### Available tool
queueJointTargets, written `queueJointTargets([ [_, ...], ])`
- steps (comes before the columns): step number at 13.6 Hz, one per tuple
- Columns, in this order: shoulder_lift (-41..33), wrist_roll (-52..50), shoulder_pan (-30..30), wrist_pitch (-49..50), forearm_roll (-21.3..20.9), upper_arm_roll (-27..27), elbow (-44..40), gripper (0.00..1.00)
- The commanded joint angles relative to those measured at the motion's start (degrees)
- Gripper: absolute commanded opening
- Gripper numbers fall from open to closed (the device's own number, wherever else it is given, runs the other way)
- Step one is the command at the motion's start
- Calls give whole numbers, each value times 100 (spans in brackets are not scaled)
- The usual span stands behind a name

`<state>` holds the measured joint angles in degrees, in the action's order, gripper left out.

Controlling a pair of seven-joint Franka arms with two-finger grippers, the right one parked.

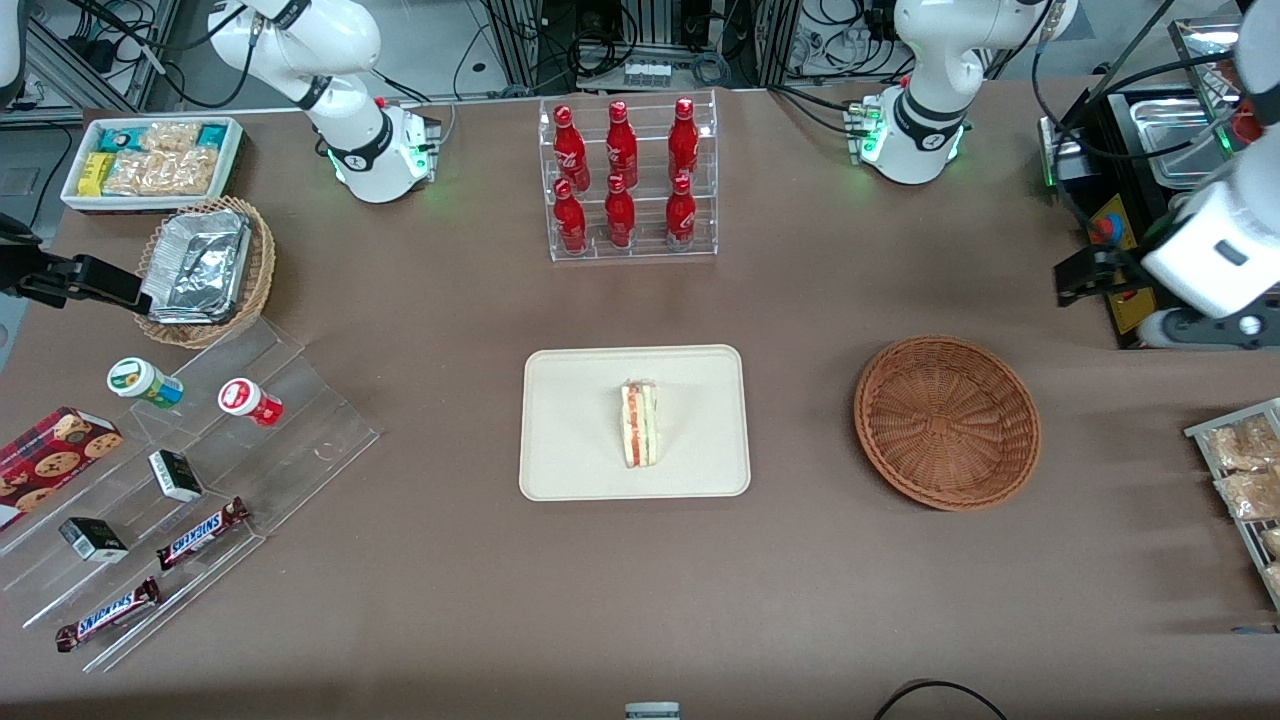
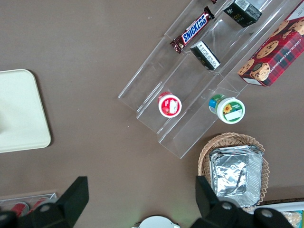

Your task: Place sandwich from basket to tray

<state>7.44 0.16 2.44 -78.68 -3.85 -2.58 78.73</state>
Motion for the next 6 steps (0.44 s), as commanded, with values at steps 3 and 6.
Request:
queueJointTargets([
  [3,-322,134,-51,36,112,187,292,100],
  [6,-235,116,-60,1,68,187,160,100],
])
